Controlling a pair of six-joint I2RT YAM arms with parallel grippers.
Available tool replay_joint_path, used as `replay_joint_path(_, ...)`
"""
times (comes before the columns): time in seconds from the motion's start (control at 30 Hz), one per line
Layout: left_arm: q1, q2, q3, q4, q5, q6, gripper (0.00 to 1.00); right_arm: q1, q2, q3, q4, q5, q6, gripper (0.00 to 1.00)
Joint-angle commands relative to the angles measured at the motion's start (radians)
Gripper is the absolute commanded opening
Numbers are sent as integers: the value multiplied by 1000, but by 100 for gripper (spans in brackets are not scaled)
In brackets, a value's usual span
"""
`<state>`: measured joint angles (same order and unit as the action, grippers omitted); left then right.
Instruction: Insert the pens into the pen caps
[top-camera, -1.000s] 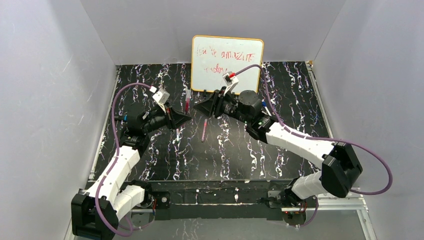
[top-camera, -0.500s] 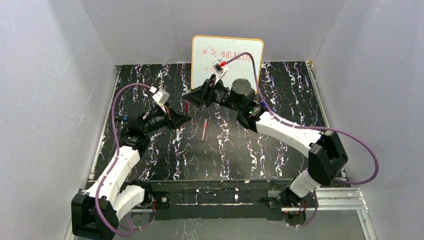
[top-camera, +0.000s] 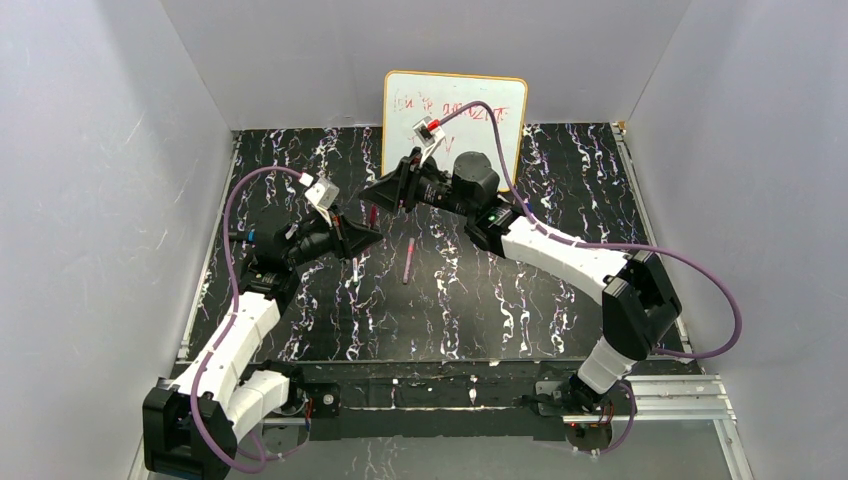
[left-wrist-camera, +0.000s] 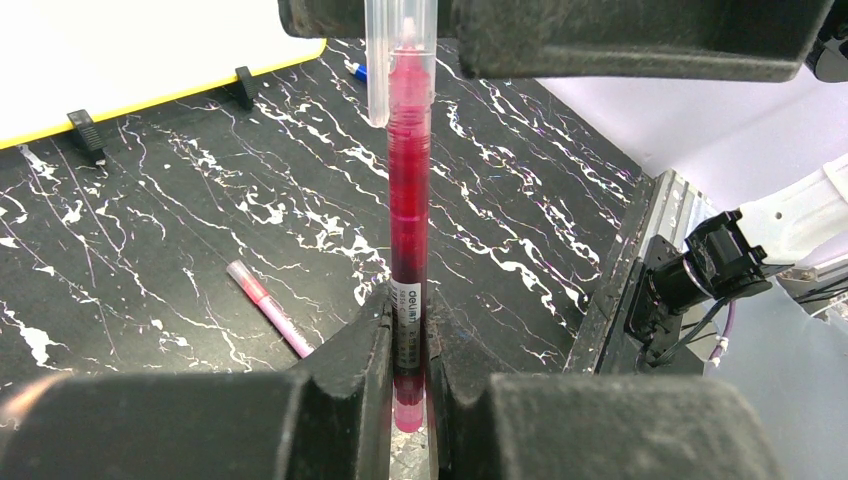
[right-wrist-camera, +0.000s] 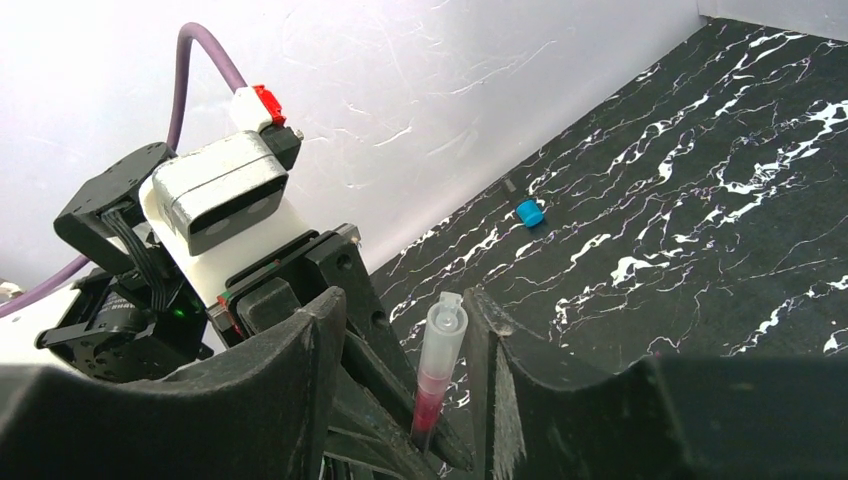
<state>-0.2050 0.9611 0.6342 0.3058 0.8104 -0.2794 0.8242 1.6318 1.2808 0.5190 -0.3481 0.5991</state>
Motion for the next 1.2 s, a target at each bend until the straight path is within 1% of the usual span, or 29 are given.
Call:
replay_joint_path(0.0, -2, -18, 1, -3, 3, 21, 0, -6, 6, 52, 28, -27, -3, 51)
replay_joint_path(0.03, -2, -18, 3, -5, 1, 22, 0, -6, 8, 54, 27, -27, -1, 47)
replay_joint_path(0.1, -2, -18, 3, -5, 1, 23, 0, -5, 13, 59, 23, -31, -1, 34)
replay_joint_path(0.17, -2, -16, 4, -4, 1, 23, 0, -5, 17, 67, 12, -35, -2, 15)
replay_joint_path(0.2, -2, -15, 3, -4, 0, 23, 0, -6, 20, 72, 2, -39, -2, 7)
replay_joint_path(0.23, -2, -14, 5, -4, -1, 23, 0, -6, 21, 77, -8, -42, -2, 1)
replay_joint_path(0.5, -2, 15, 69, -29, -4, 39, 0, -6, 17, 45, -28, -49, 9, 1)
replay_joint_path(0.87, -1, 84, 233, -27, -31, 85, 0, 5, 4, -64, -27, -57, 25, 1)
replay_joint_path(1.17, -2, 126, 343, -27, -32, 81, 0, 63, 39, -121, -21, -48, 27, 1)
